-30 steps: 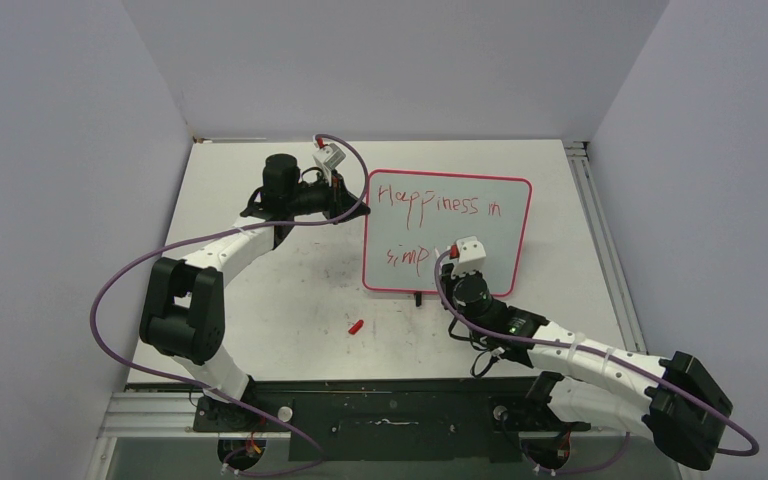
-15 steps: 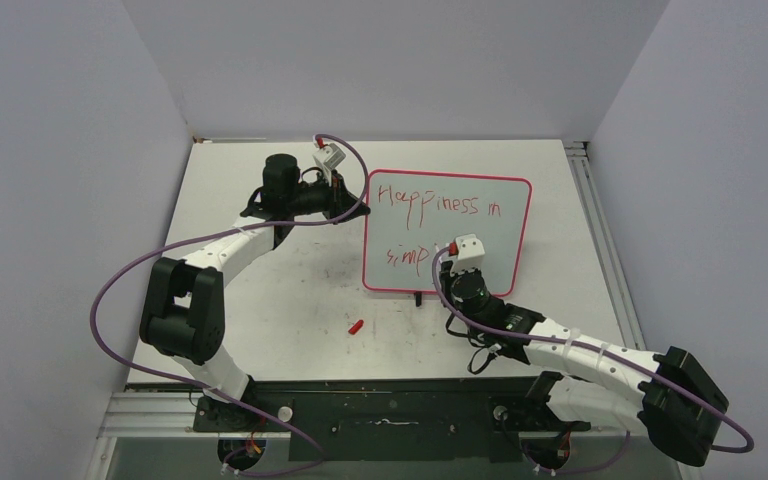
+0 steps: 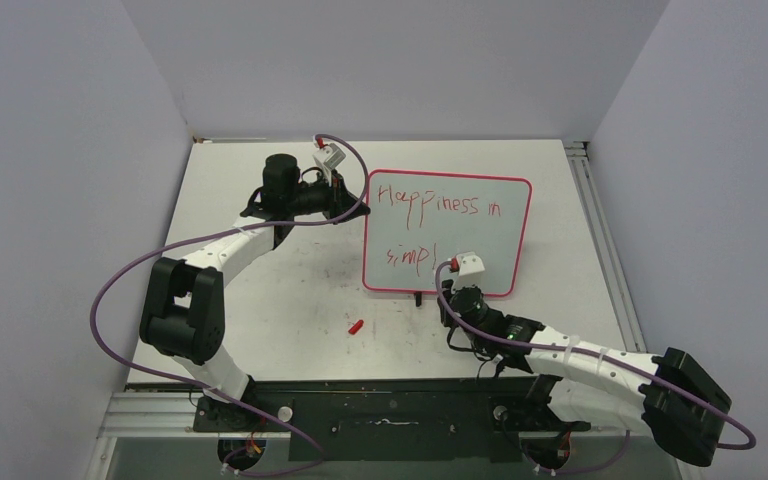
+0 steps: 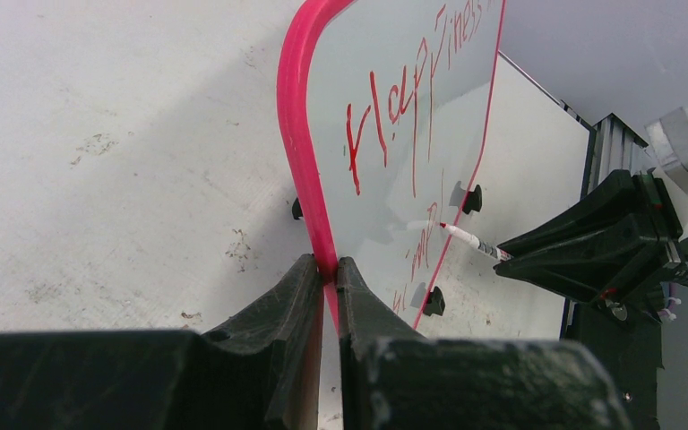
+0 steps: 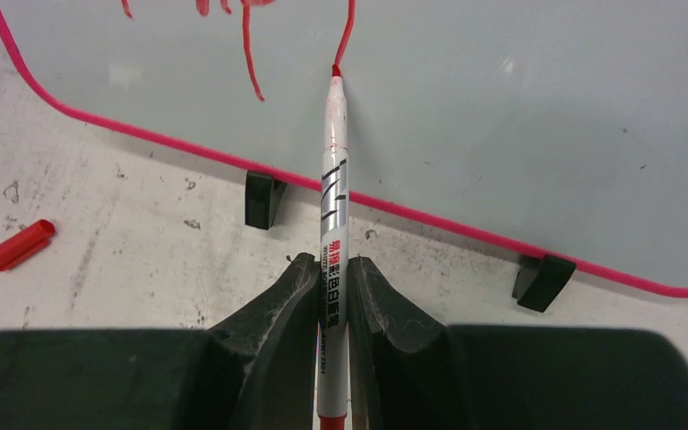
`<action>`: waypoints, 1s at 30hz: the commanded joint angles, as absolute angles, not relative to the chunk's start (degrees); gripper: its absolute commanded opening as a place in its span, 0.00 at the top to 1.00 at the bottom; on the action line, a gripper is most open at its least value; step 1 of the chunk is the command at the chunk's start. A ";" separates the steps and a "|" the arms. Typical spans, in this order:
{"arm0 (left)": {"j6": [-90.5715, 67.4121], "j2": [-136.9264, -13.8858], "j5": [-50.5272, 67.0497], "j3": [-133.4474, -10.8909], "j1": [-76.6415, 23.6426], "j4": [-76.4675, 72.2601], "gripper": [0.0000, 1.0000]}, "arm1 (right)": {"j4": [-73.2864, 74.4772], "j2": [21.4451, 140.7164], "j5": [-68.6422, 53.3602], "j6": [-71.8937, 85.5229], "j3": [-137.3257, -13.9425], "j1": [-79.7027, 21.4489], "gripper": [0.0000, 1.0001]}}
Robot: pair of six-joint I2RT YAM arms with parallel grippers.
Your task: Write a sentence on the whiteboard
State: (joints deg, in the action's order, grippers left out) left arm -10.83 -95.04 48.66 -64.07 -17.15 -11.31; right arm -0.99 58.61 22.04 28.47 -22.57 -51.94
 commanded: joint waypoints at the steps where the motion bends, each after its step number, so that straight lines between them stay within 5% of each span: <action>1: -10.28 -91.75 50.89 -65.44 -16.87 -13.79 1.00 | 1.62 56.00 23.87 30.87 -22.41 -54.53 0.95; 30: -10.28 -92.02 50.92 -65.47 -16.92 -13.80 1.00 | 1.07 59.22 28.57 25.09 -27.44 -52.02 0.95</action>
